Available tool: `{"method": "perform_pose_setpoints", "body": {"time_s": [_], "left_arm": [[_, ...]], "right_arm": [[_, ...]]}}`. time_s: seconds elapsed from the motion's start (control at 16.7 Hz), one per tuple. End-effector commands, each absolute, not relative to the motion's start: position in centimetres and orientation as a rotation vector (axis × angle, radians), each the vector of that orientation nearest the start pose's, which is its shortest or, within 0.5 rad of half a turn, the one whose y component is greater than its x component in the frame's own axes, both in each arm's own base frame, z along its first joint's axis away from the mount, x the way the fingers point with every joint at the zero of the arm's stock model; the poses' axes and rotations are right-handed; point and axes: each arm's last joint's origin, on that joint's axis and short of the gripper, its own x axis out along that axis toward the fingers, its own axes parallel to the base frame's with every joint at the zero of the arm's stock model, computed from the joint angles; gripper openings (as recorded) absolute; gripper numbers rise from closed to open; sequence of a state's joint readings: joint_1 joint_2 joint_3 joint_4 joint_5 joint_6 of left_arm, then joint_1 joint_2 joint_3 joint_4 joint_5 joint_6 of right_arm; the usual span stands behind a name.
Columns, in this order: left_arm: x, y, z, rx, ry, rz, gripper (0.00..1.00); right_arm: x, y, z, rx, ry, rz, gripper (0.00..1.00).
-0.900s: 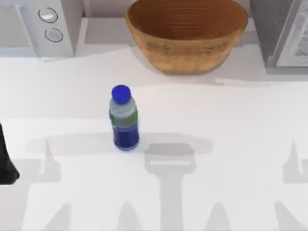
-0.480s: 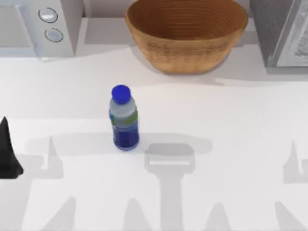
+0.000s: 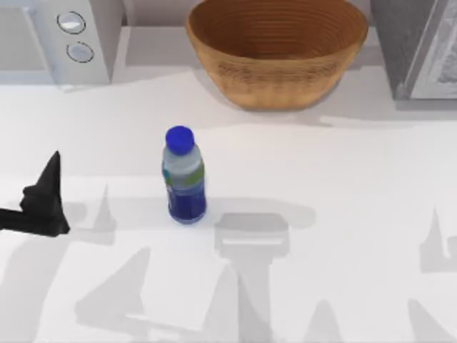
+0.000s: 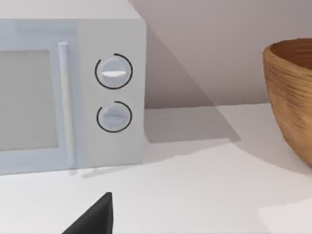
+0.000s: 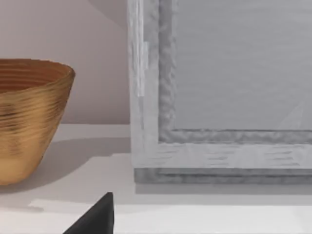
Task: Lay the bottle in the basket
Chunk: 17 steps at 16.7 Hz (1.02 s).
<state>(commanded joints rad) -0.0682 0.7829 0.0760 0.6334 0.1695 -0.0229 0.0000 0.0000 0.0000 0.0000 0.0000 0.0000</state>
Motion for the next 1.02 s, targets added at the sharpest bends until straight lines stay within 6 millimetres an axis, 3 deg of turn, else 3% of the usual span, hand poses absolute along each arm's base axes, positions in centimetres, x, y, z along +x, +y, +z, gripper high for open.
{"method": "perform_pose_setpoints", "body": {"time_s": [0.48,1.02], "left_arm": [[21.3,-4.9,12.2,-0.019,0.118,-0.537,1.00],[22.4,-7.7,6.2,0.029,0.106,-0.789,1.00]], "right_arm": [[10.6,-0.1,16.0,0.000,0.000,0.000,1.00],[10.6,-0.1,16.0,0.000,0.000,0.000,1.00]]}}
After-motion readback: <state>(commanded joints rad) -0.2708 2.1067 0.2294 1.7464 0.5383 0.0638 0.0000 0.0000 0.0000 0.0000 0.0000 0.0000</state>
